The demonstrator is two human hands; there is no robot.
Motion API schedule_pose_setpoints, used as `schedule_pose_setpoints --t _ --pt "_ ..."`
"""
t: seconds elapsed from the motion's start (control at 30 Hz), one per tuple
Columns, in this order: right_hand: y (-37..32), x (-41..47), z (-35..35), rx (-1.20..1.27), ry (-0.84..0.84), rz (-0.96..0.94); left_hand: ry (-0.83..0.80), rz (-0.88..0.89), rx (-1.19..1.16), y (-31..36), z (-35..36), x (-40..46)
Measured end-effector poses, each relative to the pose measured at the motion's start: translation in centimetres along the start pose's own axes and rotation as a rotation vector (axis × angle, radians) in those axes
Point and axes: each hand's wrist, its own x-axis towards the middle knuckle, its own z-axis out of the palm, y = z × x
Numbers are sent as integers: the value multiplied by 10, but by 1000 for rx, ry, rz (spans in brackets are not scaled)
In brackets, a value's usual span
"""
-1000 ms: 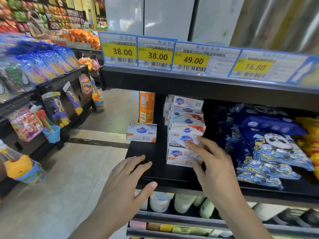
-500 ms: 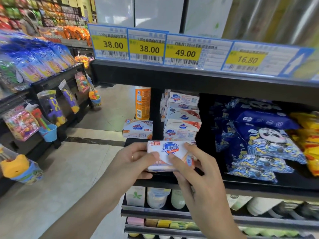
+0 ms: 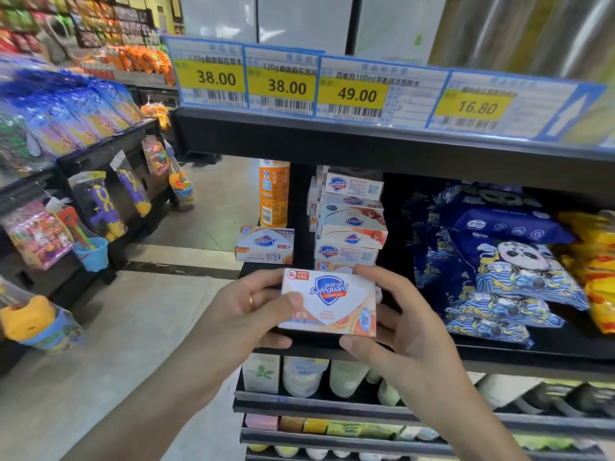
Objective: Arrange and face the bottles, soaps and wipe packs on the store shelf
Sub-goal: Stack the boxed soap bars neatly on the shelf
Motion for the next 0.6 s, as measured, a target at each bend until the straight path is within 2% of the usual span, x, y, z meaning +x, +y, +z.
schedule_pose_setpoints --t 0.13,0.3,0.47,0.6 --pt "-2 0 0 98 26 16 -65 51 -14 -5 -10 -1" --pt "-5 0 -2 168 38 79 -222 268 84 -13 -24 -6" --pt "-12 2 0 253 52 160 -120 445 318 -13 -21 -9" --pt "-12 3 3 349 104 249 -41 486 328 -12 -16 -7"
